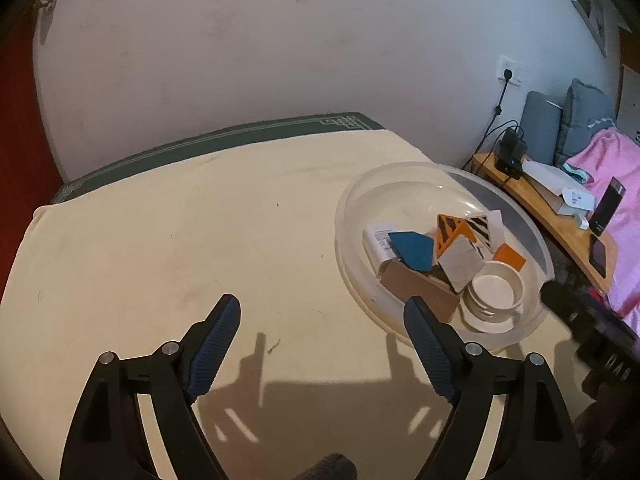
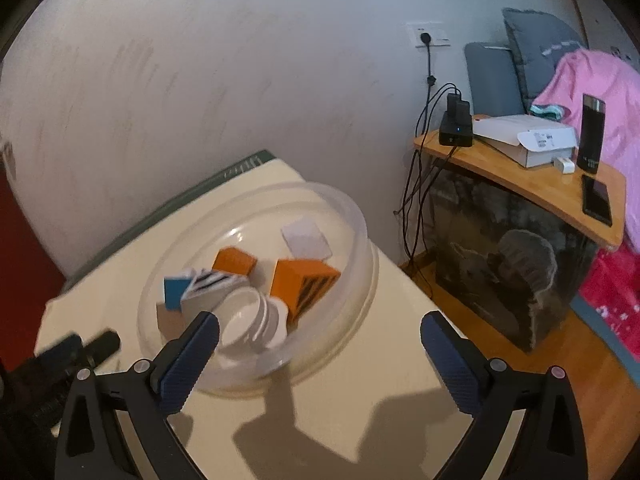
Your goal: Organize rigid objects
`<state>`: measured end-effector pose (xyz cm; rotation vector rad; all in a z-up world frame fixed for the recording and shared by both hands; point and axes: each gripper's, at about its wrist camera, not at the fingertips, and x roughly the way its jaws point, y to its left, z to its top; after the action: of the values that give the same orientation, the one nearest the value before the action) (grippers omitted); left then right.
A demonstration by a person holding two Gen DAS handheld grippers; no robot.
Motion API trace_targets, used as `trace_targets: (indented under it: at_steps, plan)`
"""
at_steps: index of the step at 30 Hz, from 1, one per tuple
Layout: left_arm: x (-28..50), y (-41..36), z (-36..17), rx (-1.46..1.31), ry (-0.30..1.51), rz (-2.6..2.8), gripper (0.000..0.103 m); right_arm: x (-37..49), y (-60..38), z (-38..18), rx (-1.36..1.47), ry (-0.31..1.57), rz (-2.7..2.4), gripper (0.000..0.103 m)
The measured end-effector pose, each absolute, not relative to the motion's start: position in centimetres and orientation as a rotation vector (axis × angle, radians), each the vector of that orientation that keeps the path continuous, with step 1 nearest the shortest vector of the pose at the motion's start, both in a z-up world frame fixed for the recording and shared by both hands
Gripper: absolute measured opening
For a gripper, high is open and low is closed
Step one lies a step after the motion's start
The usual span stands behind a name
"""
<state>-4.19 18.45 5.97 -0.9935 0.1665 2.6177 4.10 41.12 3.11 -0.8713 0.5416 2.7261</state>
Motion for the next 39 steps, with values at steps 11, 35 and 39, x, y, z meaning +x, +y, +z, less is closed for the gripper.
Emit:
trace_targets:
  at_steps: [11, 35, 39]
  plan:
    - [-3.5, 18.2, 6.7, -0.968, 0.146, 2.624, 0.091, 4.2, 38.9, 3.3, -0.914, 0.336, 2.739, 0.103]
    - [-3.2, 17.8, 6.9, -0.948, 0.160, 2.654, 0.102, 4.1, 36.8, 3.6, -0.908, 0.216, 2.745, 0.103]
    - [-3.1, 17.9, 6.8, -0.946, 0.166, 2.653, 0.102, 4.1, 36.6, 3.9, -0.897, 0.194, 2.750, 0.103]
